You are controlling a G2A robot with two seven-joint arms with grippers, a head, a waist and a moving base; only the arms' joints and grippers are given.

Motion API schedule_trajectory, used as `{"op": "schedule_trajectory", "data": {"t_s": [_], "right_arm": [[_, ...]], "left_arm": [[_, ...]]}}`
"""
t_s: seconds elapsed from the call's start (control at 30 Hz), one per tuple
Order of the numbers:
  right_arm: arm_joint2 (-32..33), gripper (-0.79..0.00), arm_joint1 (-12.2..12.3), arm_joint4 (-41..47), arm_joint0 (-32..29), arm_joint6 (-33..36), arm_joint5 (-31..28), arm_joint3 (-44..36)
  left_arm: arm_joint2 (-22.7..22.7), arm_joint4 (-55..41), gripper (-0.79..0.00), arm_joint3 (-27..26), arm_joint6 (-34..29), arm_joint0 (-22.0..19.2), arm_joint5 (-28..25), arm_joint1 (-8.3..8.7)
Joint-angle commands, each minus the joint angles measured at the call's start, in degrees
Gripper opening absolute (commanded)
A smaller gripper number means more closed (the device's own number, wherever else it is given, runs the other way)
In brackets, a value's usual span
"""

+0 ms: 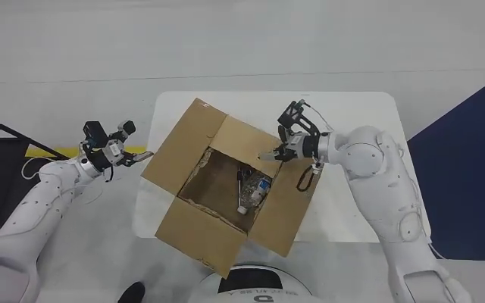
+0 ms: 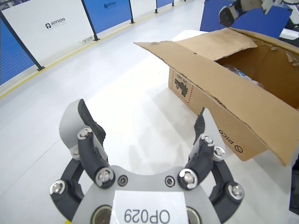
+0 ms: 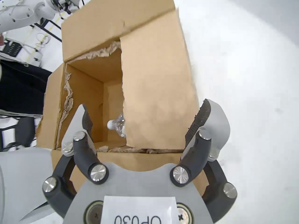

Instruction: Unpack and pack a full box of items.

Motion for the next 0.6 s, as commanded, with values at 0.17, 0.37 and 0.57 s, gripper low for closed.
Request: {"op": "schedule_trajectory", "data": {"t_s": [0.17, 0.37, 0.57], "right_arm": [[-2.2, 0.0, 0.4, -20.0, -3.7, -7.2, 2.3, -10.4], [-9.8, 0.0, -0.2, -32.3, 0.0, -5.4, 5.8, -6.9], [-14.0, 0.0, -0.5, -37.6, 0.8, -7.2, 6.9, -6.8]], "left_arm": [[-0.6, -0.2, 0.0, -0.9, 0.4, 1.8, 1.2, -0.23], [-1.5, -0.2, 0.0, -1.5, 0.7, 3.3, 2.5, -0.29], [-2.2, -0.4, 0.0, -1.9, -0.1, 4.0, 2.4, -0.47]]}}
